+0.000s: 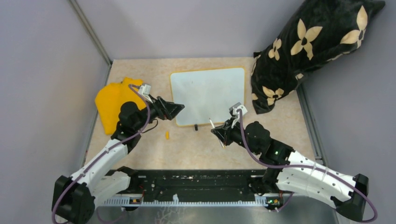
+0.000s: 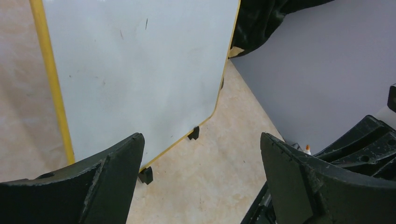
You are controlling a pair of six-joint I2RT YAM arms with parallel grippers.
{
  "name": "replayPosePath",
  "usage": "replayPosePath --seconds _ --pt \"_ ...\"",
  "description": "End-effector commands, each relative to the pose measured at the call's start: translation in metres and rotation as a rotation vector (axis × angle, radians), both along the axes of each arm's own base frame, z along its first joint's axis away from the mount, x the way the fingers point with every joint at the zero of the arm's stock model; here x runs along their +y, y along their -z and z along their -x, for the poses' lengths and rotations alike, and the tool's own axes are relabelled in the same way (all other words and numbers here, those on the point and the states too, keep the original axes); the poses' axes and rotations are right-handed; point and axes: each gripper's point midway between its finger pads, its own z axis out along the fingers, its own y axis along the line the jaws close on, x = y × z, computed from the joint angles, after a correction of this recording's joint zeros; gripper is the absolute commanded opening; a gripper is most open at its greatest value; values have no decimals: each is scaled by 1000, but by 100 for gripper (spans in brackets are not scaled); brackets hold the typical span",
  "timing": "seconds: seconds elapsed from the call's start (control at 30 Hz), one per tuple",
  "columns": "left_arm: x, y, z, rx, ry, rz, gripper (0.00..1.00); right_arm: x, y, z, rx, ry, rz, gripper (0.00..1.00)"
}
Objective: Write a sentence on the whiteboard
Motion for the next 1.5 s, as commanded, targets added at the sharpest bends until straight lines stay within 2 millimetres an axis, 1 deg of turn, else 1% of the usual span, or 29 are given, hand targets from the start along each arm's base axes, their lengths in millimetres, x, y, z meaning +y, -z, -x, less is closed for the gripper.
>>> replayPosePath --seconds 0.0,0.1,0.17,0.3,0.33,0.4,0.53,0.63,0.73,1.1,1.23,1.37,1.47 --pt "-16 -25 5 -62 104 165 99 15 -43 2 -75 -59 -91 0" --pt "-28 -20 14 -41 219 111 99 18 -42 2 -80 -65 -97 0" --pt "-33 -17 21 -26 273 96 99 21 -38 3 -76 -87 -83 0" --pt "-35 -25 40 -88 358 113 99 34 -38 8 -74 -158 -61 0" --pt "-35 -26 45 -105 374 112 99 39 -45 10 -88 -185 -77 0" --pt "-37 -26 52 -129 389 99 99 45 -48 13 -92 -218 -79 0" --pt "-43 -25 64 -159 439 77 99 49 -52 13 -104 -234 -84 0" --pt "-50 -22 71 -144 496 70 99 52 -56 14 -112 -250 -97 0" --pt "-54 -20 73 -102 532 82 98 57 -59 15 -114 -263 -107 0" --pt "-62 -20 93 -79 664 133 90 71 -68 14 -128 -300 -141 0" --pt "-65 -20 102 -76 728 146 85 77 -69 14 -129 -317 -146 0" --pt "-67 -18 107 -60 758 155 80 81 -72 15 -131 -335 -154 0" --pt "-67 -18 109 -61 769 158 73 84 -72 15 -130 -341 -158 0"
